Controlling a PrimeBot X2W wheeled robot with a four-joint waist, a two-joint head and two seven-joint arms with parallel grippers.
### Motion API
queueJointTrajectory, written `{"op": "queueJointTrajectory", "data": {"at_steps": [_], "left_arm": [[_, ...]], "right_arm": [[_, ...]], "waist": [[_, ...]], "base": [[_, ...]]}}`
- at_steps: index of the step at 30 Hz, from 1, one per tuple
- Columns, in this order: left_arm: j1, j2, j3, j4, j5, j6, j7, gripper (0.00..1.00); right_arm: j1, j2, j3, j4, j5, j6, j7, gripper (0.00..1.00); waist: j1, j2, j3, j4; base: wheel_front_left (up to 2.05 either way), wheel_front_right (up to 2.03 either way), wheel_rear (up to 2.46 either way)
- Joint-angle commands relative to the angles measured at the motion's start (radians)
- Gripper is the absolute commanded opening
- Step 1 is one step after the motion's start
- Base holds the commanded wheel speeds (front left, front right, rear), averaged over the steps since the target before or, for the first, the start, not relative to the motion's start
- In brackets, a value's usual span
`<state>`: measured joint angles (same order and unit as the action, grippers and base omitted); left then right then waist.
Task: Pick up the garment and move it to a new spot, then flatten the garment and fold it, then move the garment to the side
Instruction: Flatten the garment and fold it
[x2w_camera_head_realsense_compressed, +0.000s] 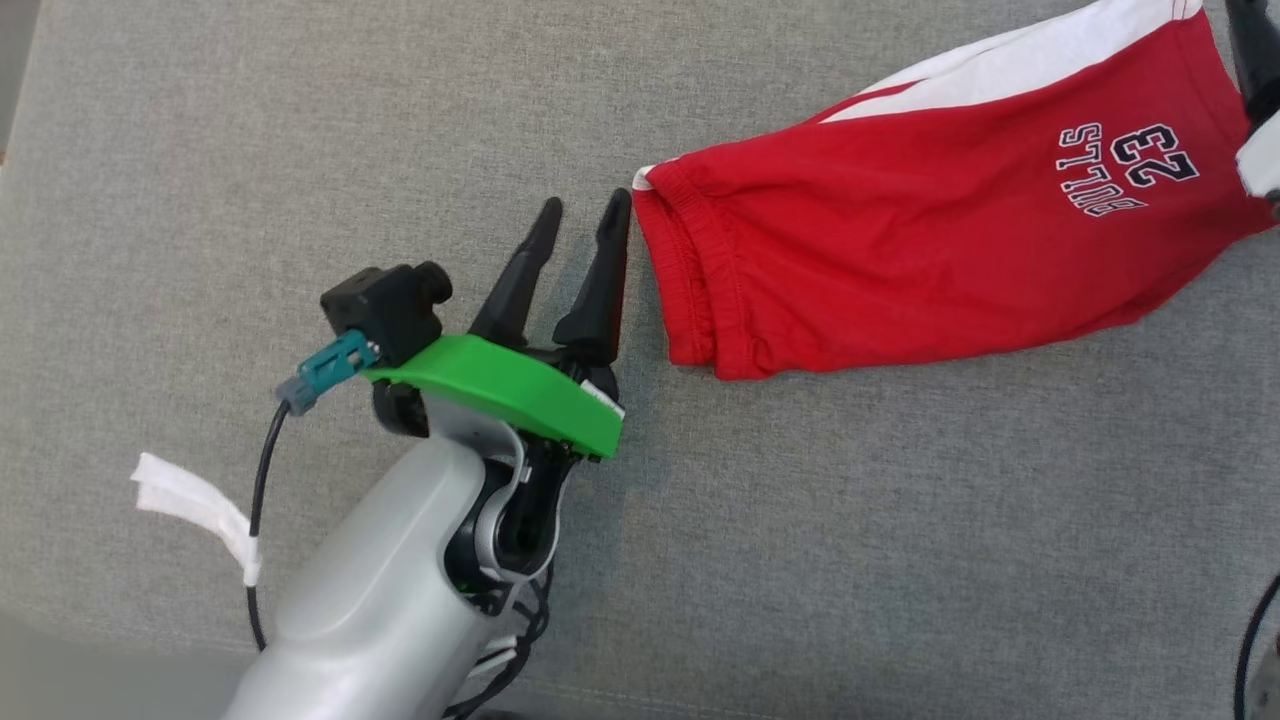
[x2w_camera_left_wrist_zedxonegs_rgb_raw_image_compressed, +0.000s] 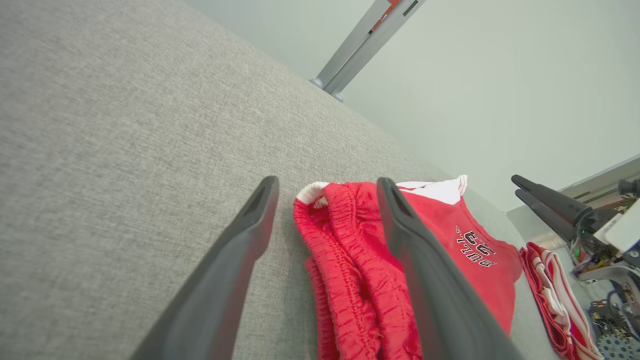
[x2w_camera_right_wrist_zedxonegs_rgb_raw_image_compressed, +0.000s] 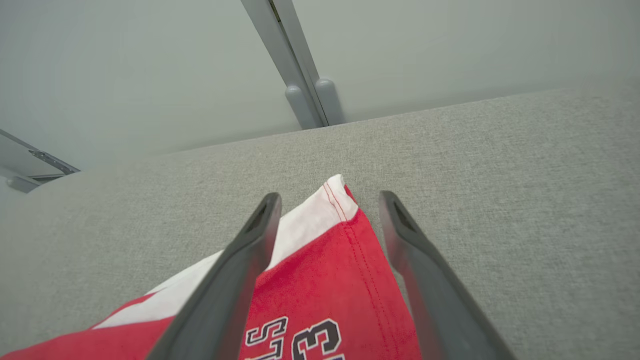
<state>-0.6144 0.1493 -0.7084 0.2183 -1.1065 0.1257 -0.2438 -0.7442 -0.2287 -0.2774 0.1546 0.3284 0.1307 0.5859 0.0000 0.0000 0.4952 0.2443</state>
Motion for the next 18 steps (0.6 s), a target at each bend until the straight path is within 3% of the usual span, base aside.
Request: {"op": "queueJointTrajectory", "data": {"at_steps": [1,4,8,15,18], "left_arm": [[0.032,0.025,0.009,-0.029,0.069,0.027,-0.014,1.0],[0.096,0.038,0.039,-0.108,0.189,0.06,-0.022,1.0],[0.205,0.031,0.109,-0.201,0.364,0.074,-0.021,1.0],[0.333,-0.031,0.201,-0.247,0.593,0.017,-0.021,1.0],[0.368,-0.062,0.238,-0.249,0.645,-0.015,-0.021,1.0]], "right_arm": [[0.053,-0.03,0.036,-0.014,0.007,0.0,0.027,1.0],[0.118,-0.111,0.109,-0.045,-0.018,0.0,0.069,1.0],[0.149,-0.162,0.129,-0.041,-0.026,0.0,0.112,1.0],[0.107,-0.211,0.157,0.033,-0.051,0.0,0.15,1.0],[0.091,-0.195,0.15,0.087,-0.035,0.0,0.171,1.0]], "waist": [[0.0,0.0,-0.011,-0.006],[0.0,0.0,-0.014,-0.007],[0.0,0.0,-0.001,0.005],[0.0,0.0,0.015,0.048],[0.0,0.0,0.013,0.066]], "base": [[0.0,0.0,0.0],[0.0,0.0,0.0],[0.0,0.0,0.0],[0.0,0.0,0.0],[0.0,0.0,0.0]]}}
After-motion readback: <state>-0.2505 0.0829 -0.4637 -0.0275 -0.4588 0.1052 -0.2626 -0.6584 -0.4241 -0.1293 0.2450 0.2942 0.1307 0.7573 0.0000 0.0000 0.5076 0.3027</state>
